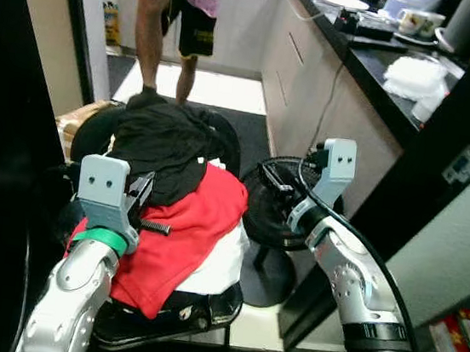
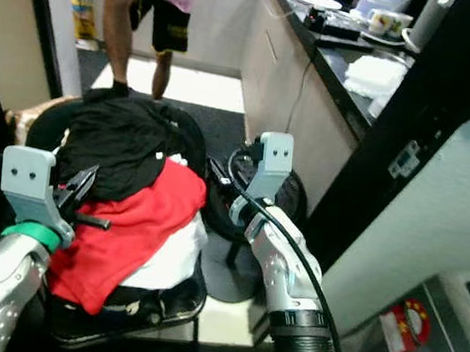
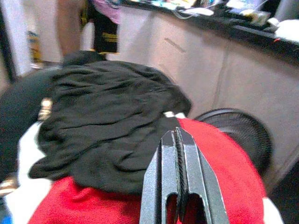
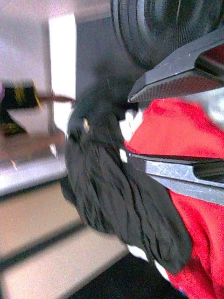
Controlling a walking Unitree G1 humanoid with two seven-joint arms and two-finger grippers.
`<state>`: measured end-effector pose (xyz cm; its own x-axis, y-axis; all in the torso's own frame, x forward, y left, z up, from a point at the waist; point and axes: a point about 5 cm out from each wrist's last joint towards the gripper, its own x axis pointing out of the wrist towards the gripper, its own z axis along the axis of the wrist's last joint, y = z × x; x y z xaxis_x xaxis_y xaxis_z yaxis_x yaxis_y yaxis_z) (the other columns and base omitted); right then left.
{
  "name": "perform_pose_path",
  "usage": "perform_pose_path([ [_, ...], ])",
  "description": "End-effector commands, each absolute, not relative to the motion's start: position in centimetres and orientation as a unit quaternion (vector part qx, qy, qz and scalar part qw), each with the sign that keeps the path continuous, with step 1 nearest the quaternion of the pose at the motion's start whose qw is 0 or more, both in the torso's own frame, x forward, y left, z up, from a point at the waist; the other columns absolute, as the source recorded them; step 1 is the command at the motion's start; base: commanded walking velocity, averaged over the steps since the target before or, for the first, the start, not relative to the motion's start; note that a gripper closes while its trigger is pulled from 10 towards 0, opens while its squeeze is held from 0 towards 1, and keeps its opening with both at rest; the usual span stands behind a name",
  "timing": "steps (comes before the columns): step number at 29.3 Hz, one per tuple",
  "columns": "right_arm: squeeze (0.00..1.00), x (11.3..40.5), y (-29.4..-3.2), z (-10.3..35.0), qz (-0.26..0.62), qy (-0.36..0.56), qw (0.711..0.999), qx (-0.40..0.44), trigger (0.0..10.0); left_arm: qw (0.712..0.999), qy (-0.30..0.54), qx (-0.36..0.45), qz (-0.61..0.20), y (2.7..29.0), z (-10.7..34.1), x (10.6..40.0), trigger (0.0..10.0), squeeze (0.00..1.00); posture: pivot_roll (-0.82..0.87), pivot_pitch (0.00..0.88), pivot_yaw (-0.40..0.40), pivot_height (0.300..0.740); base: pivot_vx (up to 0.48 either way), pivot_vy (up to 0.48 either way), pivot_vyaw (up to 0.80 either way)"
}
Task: Clothes washing
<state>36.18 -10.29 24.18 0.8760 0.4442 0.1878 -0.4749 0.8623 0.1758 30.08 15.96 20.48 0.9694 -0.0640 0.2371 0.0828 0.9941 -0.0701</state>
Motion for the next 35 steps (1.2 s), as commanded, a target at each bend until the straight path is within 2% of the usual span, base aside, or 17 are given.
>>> perform_pose_path([
  [1,0.00,36.1,-9.9,24.7,0.237,-0.089,0.963,0.096,10.0,0.993,-0.109,-0.047,-0.018,16.3,19.9,30.3,10.0,0.00,0.01,0.030,-0.065,0.740,0.000,0.000,0.00],
  [8,0.00,35.9,-8.6,25.0,0.253,-0.101,0.960,0.071,10.0,0.993,-0.109,-0.046,-0.013,16.4,20.0,30.2,10.0,0.00,0.02,0.019,-0.068,0.740,0.000,0.000,0.00],
  [17,0.00,35.5,-7.6,25.0,0.274,-0.108,0.953,0.068,10.0,0.993,-0.109,-0.043,-0.016,16.5,19.8,30.1,10.0,0.00,0.02,0.016,-0.059,0.740,0.000,0.000,0.54],
  [35,0.00,35.3,-7.2,24.5,0.295,-0.099,0.948,0.062,10.0,0.993,-0.114,-0.040,-0.005,16.6,19.7,30.2,10.0,0.00,0.02,0.013,-0.076,0.740,0.000,0.000,0.00],
])
